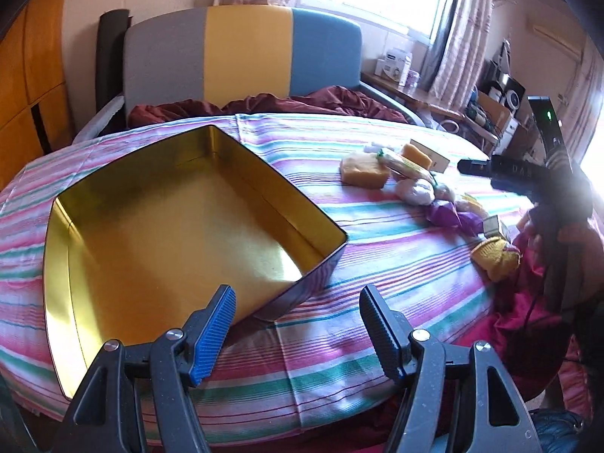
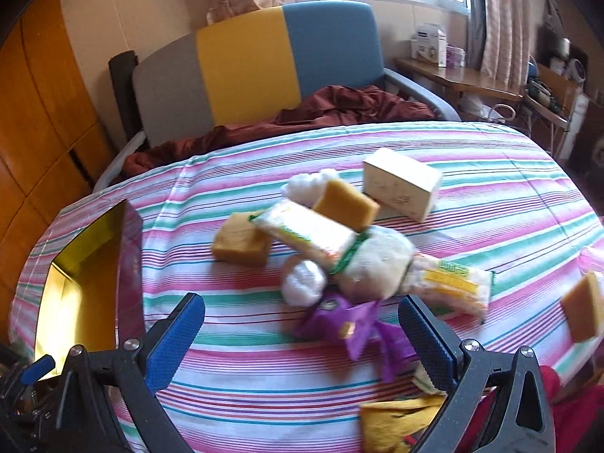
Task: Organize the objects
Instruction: 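Move both tools from the gold tray toward the pile of items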
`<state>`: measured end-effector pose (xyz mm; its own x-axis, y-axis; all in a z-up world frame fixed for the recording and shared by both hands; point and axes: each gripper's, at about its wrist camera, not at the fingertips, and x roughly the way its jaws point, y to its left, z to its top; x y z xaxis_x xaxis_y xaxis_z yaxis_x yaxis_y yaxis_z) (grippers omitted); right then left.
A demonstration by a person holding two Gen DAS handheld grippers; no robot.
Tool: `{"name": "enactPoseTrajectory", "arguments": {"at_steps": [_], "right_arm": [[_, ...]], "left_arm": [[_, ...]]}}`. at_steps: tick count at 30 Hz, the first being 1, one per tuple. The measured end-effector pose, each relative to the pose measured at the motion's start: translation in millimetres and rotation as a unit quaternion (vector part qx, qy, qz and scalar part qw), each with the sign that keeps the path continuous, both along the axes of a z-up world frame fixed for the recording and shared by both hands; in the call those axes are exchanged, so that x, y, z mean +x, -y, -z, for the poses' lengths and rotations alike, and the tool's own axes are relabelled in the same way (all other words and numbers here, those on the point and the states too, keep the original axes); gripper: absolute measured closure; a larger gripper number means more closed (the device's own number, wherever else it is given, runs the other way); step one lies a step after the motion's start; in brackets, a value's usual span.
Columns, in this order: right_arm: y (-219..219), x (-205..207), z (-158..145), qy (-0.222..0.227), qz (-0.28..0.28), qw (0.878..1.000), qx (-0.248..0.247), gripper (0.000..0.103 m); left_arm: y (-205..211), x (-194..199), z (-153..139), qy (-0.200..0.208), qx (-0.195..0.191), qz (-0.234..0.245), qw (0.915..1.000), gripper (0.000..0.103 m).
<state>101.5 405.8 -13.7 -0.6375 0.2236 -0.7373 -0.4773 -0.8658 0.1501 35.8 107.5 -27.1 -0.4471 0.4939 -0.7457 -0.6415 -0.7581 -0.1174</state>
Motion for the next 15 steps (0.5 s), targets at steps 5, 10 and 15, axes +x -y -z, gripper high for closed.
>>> {"name": "enactPoseTrajectory", "arguments": {"at_steps": [5,10,15], "right_arm": [[-43.2,21.5,-8.9,-0.017,0.048,0.999,-0.006,0.000],[-89.3,50.8,-9.3,-0.049,0.102,0.992,-0.053,0.000],[-121.9,83.4,0.1,-0.130,0.132,0.967,-0.173,0.000]], "left_arm": [[-17.1,-1.7,4.0,0.014,-0.025,0.024,0.9993,0.034],[-44.8,-1.5,0.4,0.049,-0.005,0.079,0.9957,0.034],[-94.3,6.2,2.4,0.080,0.013,0.164,0.9832,0.034]]}}
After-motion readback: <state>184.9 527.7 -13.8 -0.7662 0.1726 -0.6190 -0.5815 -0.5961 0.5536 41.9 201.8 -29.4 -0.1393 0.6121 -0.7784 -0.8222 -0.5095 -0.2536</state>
